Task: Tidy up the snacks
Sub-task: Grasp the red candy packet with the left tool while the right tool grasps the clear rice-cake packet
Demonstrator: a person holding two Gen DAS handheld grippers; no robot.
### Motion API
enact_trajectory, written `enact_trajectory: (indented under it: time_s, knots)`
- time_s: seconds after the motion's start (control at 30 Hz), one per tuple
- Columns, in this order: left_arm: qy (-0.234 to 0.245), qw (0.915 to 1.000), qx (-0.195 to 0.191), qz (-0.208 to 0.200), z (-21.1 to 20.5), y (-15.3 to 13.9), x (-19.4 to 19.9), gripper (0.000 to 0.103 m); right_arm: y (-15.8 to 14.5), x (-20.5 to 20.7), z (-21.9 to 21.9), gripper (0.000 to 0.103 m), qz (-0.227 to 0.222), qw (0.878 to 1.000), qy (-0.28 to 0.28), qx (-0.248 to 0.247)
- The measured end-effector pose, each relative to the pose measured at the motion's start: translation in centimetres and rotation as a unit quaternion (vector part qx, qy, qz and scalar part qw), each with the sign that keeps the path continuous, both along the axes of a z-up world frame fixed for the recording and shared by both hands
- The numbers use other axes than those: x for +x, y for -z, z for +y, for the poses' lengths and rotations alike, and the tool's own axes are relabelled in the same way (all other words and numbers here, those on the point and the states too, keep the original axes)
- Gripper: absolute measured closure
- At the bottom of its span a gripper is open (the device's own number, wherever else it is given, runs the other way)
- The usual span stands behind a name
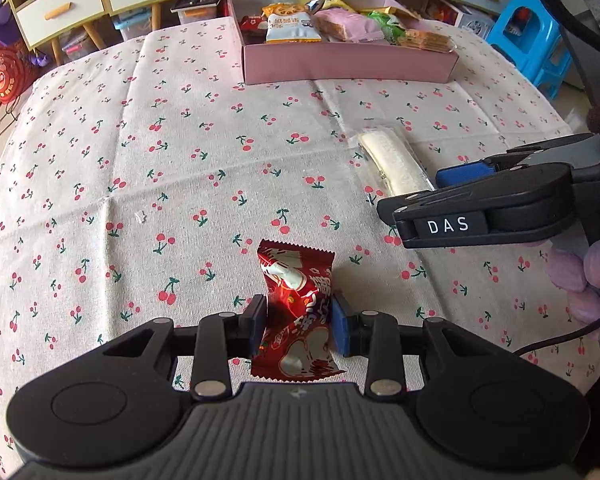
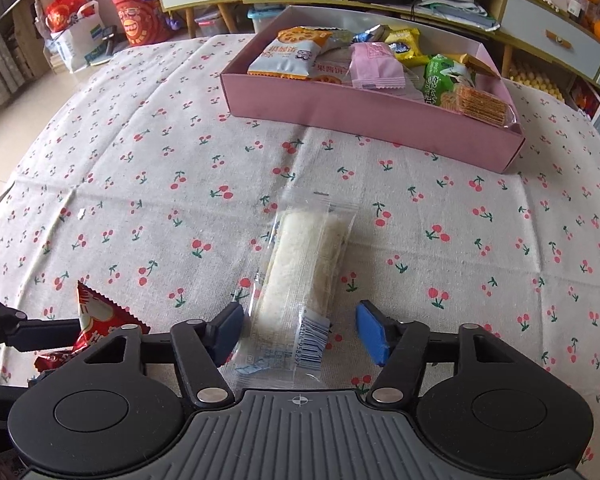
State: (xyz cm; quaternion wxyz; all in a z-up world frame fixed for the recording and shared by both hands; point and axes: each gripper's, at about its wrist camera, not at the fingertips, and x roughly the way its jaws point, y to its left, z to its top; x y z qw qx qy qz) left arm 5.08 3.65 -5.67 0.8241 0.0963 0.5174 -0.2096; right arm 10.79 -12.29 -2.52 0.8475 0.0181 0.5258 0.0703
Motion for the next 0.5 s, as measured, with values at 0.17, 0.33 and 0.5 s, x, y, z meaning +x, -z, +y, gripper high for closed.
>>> enact_trajectory:
  time_s: [0.17,0.33,0.5]
  knots:
    - [-0.008,1.0000,-0.004,0.003,0.2,0.0,0.2,0.071,-0.2,-0.2,0.2,0.064,-0.003,1.000,-0.014,0.000]
    - [-0.021,0.9994,-0.024,0.014,0.7,0.0,0.6,0.071,-0.4,-0.2,-1.3,0.065,0.017,0.999,0.011,0.033]
    - [-0.038,0.9974,-0.052,0.032,1.2,-0.1,1.0,0.071,-0.7,-0.1,-4.0,0.065,0.040,0.994,0.055,0.084]
